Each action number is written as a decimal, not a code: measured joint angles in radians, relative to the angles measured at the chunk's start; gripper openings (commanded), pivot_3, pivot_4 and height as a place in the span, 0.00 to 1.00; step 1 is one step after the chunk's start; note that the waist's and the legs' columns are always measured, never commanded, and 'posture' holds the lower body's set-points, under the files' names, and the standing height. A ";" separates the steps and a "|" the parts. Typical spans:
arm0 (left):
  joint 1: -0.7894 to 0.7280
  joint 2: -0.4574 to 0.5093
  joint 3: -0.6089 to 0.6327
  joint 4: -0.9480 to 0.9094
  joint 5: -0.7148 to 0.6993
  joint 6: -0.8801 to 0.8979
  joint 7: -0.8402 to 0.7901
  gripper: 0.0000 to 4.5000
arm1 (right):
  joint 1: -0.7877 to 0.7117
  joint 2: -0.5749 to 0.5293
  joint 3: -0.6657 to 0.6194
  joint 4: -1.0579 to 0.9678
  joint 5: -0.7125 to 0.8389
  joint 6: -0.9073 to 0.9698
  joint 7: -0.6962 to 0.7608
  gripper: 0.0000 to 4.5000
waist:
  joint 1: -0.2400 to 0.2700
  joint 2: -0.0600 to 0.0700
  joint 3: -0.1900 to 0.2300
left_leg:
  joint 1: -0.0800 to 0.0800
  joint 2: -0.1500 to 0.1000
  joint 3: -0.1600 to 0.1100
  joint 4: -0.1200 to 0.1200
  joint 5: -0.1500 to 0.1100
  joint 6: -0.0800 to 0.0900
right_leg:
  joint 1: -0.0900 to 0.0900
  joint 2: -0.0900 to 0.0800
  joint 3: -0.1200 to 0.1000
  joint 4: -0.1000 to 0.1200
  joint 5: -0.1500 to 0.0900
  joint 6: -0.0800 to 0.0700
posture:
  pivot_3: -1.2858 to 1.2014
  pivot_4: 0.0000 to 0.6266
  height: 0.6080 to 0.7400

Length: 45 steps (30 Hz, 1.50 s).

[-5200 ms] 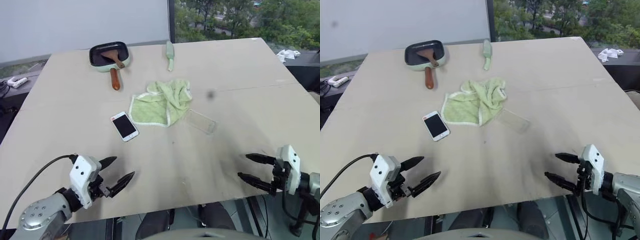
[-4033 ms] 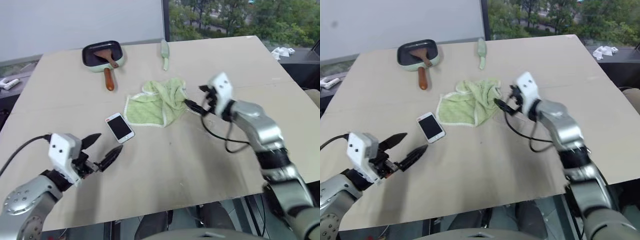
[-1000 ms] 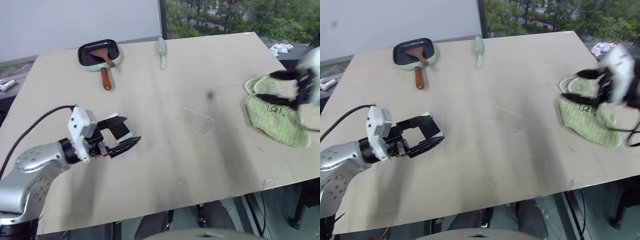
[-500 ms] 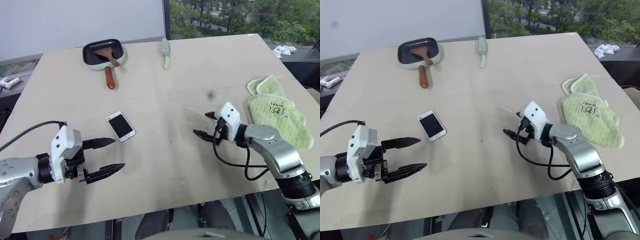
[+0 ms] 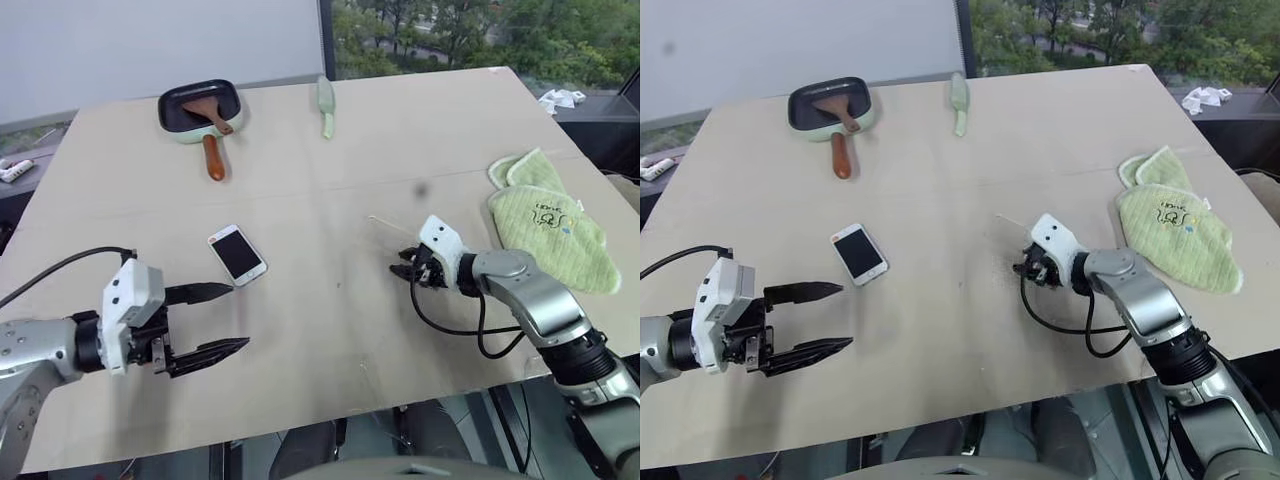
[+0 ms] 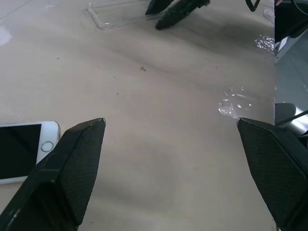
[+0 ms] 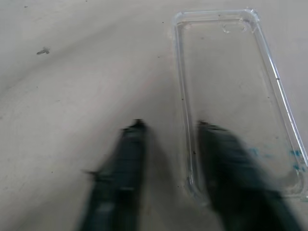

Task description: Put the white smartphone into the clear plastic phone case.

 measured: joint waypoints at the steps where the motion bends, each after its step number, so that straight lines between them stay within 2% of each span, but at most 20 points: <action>1: 0.000 -0.001 0.000 -0.001 0.000 -0.002 0.001 1.00 | -0.003 0.000 -0.002 0.000 -0.001 0.006 0.000 0.02 | 0.000 0.000 0.000 | 0.000 0.000 0.000 0.000 0.000 0.000 | 0.000 0.000 0.000 0.000 0.000 0.000 | 0.52 0.24 1.00; 7: 0.010 -0.002 -0.001 -0.010 0.001 -0.002 0.013 1.00 | -0.011 -0.013 0.024 0.003 -0.030 -0.040 0.022 0.02 | -0.001 0.000 0.000 | 0.000 0.000 0.000 0.000 0.000 0.000 | 0.000 0.000 0.000 0.000 0.000 0.000 | 0.52 0.24 1.00; 11: 0.020 -0.005 -0.004 -0.011 0.024 -0.002 0.031 1.00 | 0.014 -0.102 0.121 -0.011 -0.074 -0.304 0.188 0.02 | -0.001 0.000 0.000 | 0.000 0.000 0.000 0.000 0.000 0.000 | 0.000 0.000 -0.001 0.000 0.000 0.000 | 0.52 0.24 1.00; 16: 0.009 -0.001 -0.011 0.003 0.038 -0.016 0.012 1.00 | -0.008 -0.107 0.151 -0.070 0.004 -0.376 0.394 0.02 | -0.002 0.000 0.000 | 0.000 0.000 0.000 0.000 0.000 0.000 | 0.000 0.000 -0.001 0.000 0.000 0.000 | 0.52 0.24 1.00; 23: 0.002 -0.002 -0.030 0.013 0.046 -0.023 0.002 1.00 | -0.043 -0.119 0.177 -0.021 -0.008 -0.422 0.511 0.02 | 0.001 0.000 0.000 | 0.000 0.000 -0.001 0.000 0.000 0.000 | 0.000 0.000 -0.001 -0.001 0.000 0.000 | 0.52 0.24 1.00; 24: 0.009 -0.004 -0.031 0.013 0.047 -0.025 0.001 1.00 | -0.046 -0.117 0.182 -0.008 -0.016 -0.429 0.520 0.15 | 0.001 0.000 0.000 | 0.000 0.000 -0.001 0.000 0.000 0.000 | 0.000 0.000 -0.001 -0.001 0.000 0.000 | 0.52 0.24 1.00; 26: 0.016 -0.005 -0.035 0.013 0.052 -0.031 0.000 1.00 | -0.051 -0.116 0.191 0.007 -0.031 -0.437 0.523 0.31 | 0.000 0.000 0.000 | 0.000 0.000 0.000 0.000 0.000 0.000 | 0.000 0.000 -0.001 -0.001 0.000 0.000 | 0.52 0.24 1.00; 27: 0.019 -0.008 -0.037 0.013 0.057 -0.037 0.000 1.00 | -0.057 -0.108 0.195 0.029 -0.043 -0.443 0.522 0.45 | 0.000 0.000 0.000 | 0.000 0.000 0.000 0.000 0.000 0.000 | 0.000 0.000 -0.001 -0.001 0.000 0.000 | 0.52 0.24 1.00; 30: 0.020 -0.013 -0.038 0.012 0.058 -0.041 0.000 1.00 | -0.071 -0.096 0.194 0.052 -0.059 -0.454 0.518 0.74 | 0.000 0.000 0.000 | 0.000 0.000 -0.001 0.000 0.000 0.000 | 0.000 0.000 -0.001 0.000 0.000 0.000 | 0.52 0.24 1.00; 31: 0.019 -0.015 -0.038 0.012 0.058 -0.042 0.001 1.00 | -0.073 -0.096 0.193 0.052 -0.058 -0.454 0.519 0.80 | 0.001 0.000 0.000 | 0.000 0.000 -0.001 0.000 0.000 0.000 | 0.000 0.000 -0.001 0.000 0.000 0.000 | 0.52 0.24 1.00; 32: 0.018 -0.018 -0.038 0.012 0.057 -0.042 0.004 1.00 | -0.072 -0.098 0.190 0.051 -0.056 -0.452 0.520 0.94 | 0.001 0.000 0.000 | -0.001 0.000 -0.001 0.000 0.000 0.000 | 0.000 0.000 -0.001 -0.001 0.000 0.000 | 0.52 0.24 1.00; 33: 0.012 -0.025 -0.039 0.013 0.057 -0.042 0.018 1.00 | -0.068 -0.104 0.177 0.040 -0.042 -0.435 0.522 1.00 | 0.002 0.000 0.000 | -0.001 0.000 -0.001 0.000 0.000 0.000 | 0.000 0.000 -0.001 -0.001 0.000 0.000 | 0.52 0.24 1.00; 37: -0.027 -0.047 -0.047 0.032 0.070 -0.047 0.060 1.00 | -0.052 -0.131 0.090 -0.042 0.032 -0.356 0.517 1.00 | 0.004 0.000 0.000 | -0.001 0.000 -0.002 0.000 0.000 0.000 | 0.001 0.000 -0.002 -0.001 0.000 0.000 | 0.52 0.24 1.00; 40: -0.051 -0.062 -0.059 0.100 0.107 -0.074 0.084 1.00 | -0.019 -0.121 0.027 -0.119 0.071 -0.286 0.449 1.00 | 0.001 0.000 0.000 | -0.001 0.000 -0.002 0.000 0.000 0.000 | 0.000 0.000 -0.001 -0.001 0.000 0.000 | 0.52 0.24 1.00; 45: -0.068 -0.079 -0.064 0.157 0.114 -0.098 0.081 1.00 | -0.019 0.058 0.001 -0.173 0.077 -0.180 0.230 1.00 | -0.002 0.000 0.000 | 0.000 0.000 -0.001 0.000 0.000 0.000 | -0.001 0.000 -0.001 0.001 0.000 0.000 | 0.52 0.24 1.00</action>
